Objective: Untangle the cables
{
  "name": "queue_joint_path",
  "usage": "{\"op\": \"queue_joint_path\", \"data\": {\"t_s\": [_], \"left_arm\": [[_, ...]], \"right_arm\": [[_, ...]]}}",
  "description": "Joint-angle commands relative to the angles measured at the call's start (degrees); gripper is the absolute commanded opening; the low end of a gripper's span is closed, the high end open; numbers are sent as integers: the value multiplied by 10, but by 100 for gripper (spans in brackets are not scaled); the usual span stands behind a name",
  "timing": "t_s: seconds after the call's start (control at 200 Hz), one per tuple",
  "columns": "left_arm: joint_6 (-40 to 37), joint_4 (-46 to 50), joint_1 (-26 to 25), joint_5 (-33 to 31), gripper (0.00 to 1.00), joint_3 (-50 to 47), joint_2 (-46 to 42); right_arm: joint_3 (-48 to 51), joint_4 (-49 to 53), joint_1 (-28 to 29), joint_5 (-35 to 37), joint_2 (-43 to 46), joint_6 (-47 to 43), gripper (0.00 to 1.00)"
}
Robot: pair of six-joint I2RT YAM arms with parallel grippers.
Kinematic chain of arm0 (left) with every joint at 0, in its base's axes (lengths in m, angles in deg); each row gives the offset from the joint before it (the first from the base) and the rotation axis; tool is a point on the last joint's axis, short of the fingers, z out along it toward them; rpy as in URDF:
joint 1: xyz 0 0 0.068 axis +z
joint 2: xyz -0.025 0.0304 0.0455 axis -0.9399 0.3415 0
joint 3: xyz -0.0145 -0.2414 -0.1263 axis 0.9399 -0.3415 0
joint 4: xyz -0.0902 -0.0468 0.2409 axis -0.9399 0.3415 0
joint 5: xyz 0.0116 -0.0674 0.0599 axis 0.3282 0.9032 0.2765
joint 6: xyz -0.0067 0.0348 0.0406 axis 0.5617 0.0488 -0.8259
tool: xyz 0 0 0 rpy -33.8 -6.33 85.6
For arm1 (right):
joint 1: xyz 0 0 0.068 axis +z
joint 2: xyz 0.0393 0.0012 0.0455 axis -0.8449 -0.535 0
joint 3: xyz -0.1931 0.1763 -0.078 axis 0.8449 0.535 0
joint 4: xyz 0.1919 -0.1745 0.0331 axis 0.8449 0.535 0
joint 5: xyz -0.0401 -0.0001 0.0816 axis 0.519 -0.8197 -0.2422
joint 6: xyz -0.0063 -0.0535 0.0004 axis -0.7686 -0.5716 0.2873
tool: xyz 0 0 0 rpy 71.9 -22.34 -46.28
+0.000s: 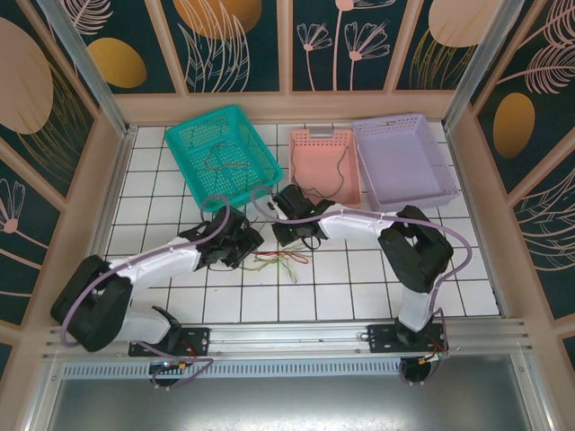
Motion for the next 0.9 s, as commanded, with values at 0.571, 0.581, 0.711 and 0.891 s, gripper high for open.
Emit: {"op": "queue_joint_path", "data": {"t_s": [0.571, 0.581, 0.711, 0.891], "left_arm": [[-14, 88, -14, -161, 0, -41, -51], [-13, 90, -14, -162, 0, -42, -55], [1, 108, -14, -182, 0, -60, -84], [10, 122, -14, -206, 0, -60, -94]], "right_arm": [[137, 36, -102, -13, 253, 72, 0], [138, 36, -107, -15, 258, 74, 0], [154, 57, -163, -15, 322, 86, 0], [142, 97, -215, 6, 380, 93, 0]]}}
